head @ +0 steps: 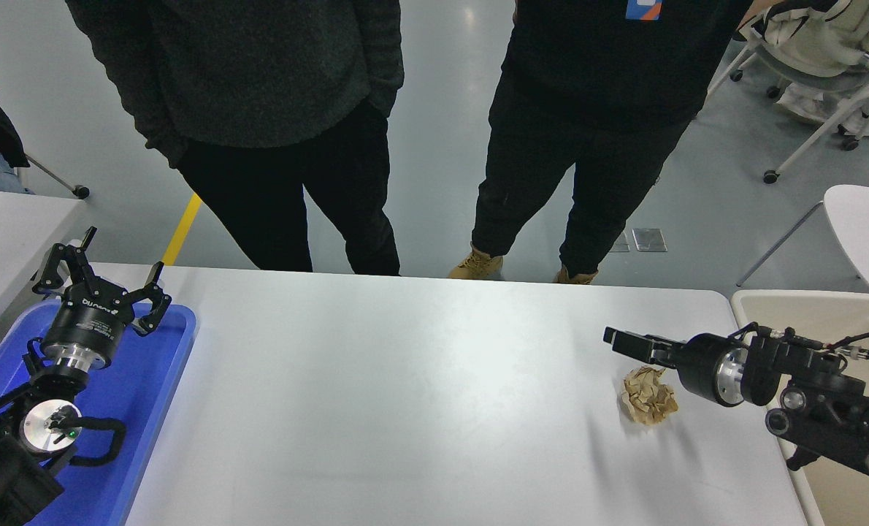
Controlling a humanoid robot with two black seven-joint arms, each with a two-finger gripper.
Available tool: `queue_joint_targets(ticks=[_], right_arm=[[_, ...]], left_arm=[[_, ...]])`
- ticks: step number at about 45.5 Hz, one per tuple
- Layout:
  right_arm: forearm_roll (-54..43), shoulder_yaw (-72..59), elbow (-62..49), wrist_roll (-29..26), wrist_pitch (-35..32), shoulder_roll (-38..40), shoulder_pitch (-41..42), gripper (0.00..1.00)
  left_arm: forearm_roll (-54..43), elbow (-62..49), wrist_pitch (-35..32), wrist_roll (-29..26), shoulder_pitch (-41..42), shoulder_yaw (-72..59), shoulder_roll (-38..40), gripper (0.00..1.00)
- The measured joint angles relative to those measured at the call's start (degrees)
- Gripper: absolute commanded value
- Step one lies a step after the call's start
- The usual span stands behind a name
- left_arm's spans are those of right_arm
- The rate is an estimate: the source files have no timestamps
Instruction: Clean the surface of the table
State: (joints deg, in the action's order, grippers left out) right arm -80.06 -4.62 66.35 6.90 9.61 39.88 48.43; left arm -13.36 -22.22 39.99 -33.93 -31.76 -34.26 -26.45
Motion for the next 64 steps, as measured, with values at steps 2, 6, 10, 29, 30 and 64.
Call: queue_joint_targets(ticks=[2,6,10,29,30,64], right_arm=[[-1.0,-1.1,-0.2,0.0,0.3,-0.2,0.5,1.00],[-2.8,-3.1,-1.3,0.0,0.9,-0.8,1.5,1.00],[-3.8,-4.5,-2.3,0.0,1.2,-1.7,2.2,1.00],[-5.9,-10.1,-11.5,0.0,1.8,-8.5,3.0,1.00],[-5.9,-10.4,-12.0,0.0,1.8,-8.7,3.0,1.00],[-6.6,-17.1,-20.0,2.5,2.0,-10.4,2.4,0.73]], left_arm=[[0.0,0.0,0.0,0.0,0.0,0.0,0.0,1.00],[0.0,0.0,0.0,0.0,0.0,0.0,0.0,1.00],[0.0,0.0,0.0,0.0,0.0,0.0,0.0,1.00],[0.0,0.0,0.0,0.0,0.0,0.0,0.0,1.00],[0.0,0.0,0.0,0.0,0.0,0.0,0.0,1.00],[0.0,0.0,0.0,0.0,0.0,0.0,0.0,1.00]])
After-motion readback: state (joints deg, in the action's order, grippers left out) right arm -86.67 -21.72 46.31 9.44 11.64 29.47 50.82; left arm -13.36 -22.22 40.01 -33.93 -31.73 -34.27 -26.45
